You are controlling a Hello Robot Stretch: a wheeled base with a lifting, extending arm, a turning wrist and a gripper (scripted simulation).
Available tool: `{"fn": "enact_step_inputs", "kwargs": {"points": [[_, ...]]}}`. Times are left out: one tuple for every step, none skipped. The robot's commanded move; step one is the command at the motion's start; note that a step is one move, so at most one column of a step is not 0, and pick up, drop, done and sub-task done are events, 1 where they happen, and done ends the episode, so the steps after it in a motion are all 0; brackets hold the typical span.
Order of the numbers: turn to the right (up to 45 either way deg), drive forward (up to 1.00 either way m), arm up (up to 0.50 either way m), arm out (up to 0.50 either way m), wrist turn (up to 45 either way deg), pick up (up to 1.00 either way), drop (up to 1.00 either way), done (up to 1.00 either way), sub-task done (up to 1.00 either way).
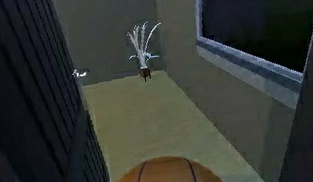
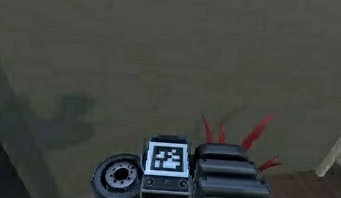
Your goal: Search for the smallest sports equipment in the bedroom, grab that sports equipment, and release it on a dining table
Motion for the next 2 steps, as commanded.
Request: {"fn": "enact_step_inputs", "kwargs": {"points": [[-3.0,0.0,0.0,0.0,0.0,0.0,0.0,0.0,0.0],[0.0,1.0,0.0,0.0,0.0,0.0,0.0,0.0,0.0]]}}
